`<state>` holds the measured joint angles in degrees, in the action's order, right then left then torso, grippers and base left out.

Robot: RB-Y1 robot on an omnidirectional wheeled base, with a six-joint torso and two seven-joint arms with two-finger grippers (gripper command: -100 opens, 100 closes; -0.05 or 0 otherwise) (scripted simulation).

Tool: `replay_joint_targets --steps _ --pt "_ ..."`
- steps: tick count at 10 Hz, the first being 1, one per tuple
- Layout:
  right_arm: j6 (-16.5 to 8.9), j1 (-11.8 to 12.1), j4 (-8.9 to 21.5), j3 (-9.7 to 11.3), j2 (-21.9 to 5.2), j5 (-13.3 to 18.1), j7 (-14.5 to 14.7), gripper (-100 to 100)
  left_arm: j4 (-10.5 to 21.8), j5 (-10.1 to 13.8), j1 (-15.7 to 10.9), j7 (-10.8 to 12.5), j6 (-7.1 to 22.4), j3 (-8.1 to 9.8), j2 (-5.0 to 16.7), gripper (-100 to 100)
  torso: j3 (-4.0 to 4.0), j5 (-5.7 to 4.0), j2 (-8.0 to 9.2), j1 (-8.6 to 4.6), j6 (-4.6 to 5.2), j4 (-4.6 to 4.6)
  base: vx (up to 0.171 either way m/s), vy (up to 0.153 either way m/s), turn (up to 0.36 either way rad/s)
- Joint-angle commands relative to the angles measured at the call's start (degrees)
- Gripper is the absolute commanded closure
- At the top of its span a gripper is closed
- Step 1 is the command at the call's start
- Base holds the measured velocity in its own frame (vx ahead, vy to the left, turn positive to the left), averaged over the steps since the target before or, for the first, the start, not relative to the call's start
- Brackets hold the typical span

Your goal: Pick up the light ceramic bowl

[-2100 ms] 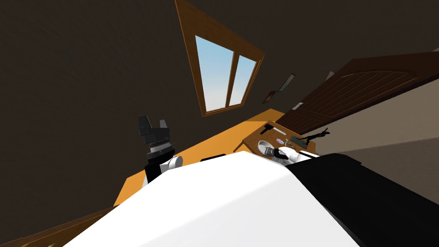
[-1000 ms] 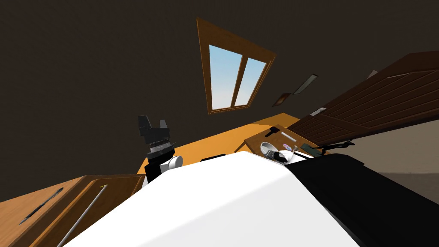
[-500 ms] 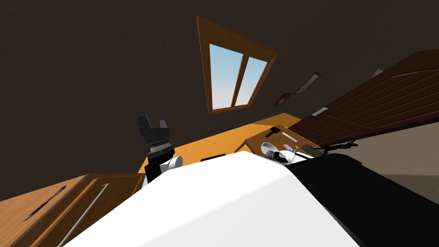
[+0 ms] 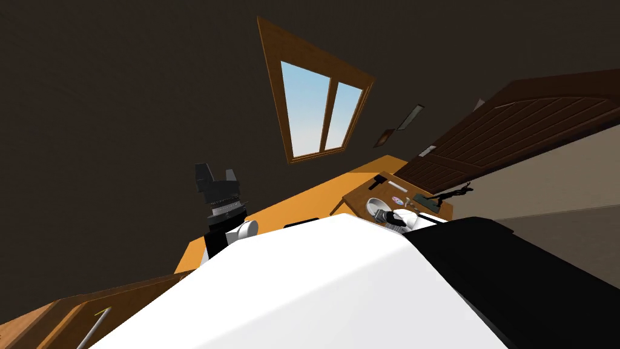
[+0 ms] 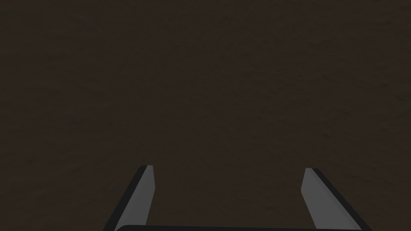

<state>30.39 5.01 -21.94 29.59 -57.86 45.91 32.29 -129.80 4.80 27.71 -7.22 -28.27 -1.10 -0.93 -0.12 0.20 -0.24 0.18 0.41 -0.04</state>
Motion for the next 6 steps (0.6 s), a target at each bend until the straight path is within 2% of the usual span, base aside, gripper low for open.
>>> replay_joint_targets --steps 1,2,3,5,6 --pt "0.4 0.4 -2.17 0.35 -1.24 0.63 0.65 100 0.0 0.0 0.0 0.0 0.0 0.0 0.0 0 0.0 0.0 0.0 0.0 0.0 0.0 0.147 0.045 -0.338" --pt "1.01 0.25 -3.44 0.45 -2.12 1.12 1.6 100 0.0 0.0 -0.01 0.0 0.0 0.0 0.0 0 -0.03 0.01 -0.02 0.04 0.01 -0.04 0.15 0.033 -0.364" --pt "1.01 0.25 -3.43 0.45 -2.12 1.12 1.6 100 0.0 0.0 0.0 0.0 0.0 0.0 0.0 0 -0.05 0.04 -0.05 0.02 0.04 -0.06 0.102 0.033 -0.103" --pt "1.12 0.33 -3.9 0.48 -2.34 1.21 1.75 100 0.0 0.0 -0.02 0.0 0.0 -0.01 0.0 0 0.08 0.08 0.2 0.03 -0.07 0.0 0.038 0.019 -0.053" --pt "1.06 0.36 -4.1 0.49 -2.4 1.23 1.64 0 0.0 0.0 -0.03 0.0 0.0 -0.01 0.0 0 0.16 0.09 0.33 0.0 -0.09 0.02 0.005 0.003 0.005"
